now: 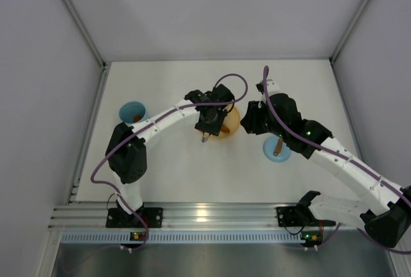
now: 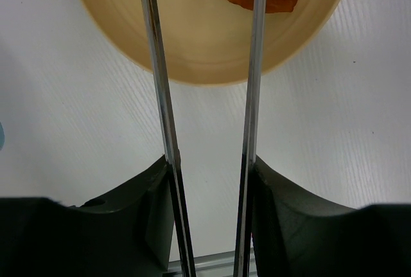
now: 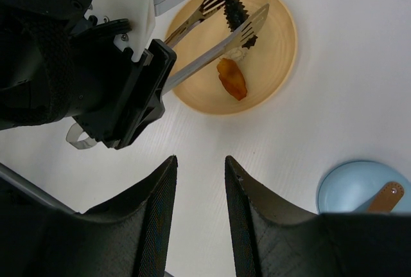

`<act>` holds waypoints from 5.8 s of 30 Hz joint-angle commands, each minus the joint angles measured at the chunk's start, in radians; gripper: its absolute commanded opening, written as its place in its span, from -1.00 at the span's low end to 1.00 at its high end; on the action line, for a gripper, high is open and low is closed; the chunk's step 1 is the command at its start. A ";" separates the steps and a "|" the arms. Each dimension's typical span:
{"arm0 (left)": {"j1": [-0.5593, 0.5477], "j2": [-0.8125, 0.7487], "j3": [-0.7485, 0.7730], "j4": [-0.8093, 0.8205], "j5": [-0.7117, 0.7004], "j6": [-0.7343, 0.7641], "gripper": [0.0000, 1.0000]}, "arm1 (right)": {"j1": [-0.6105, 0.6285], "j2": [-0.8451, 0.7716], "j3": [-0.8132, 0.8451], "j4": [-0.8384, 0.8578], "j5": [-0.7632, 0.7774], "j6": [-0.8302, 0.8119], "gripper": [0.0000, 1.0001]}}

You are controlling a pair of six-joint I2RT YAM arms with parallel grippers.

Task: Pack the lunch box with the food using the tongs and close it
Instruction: Pick up the fake food from the plate, then place the fake food in the packing box.

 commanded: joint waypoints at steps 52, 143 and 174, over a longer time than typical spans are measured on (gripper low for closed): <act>-0.046 -0.045 -0.008 0.048 -0.078 -0.173 -0.72 | -0.003 -0.015 0.019 0.000 0.010 -0.011 -0.30; 0.213 -0.866 -0.408 -0.441 -0.337 -0.312 -0.35 | -0.003 0.071 0.035 0.052 -0.082 -0.016 -0.31; 0.232 -0.656 -0.047 -0.390 -0.239 -0.128 -0.19 | -0.003 0.068 0.070 0.022 -0.052 -0.022 -0.31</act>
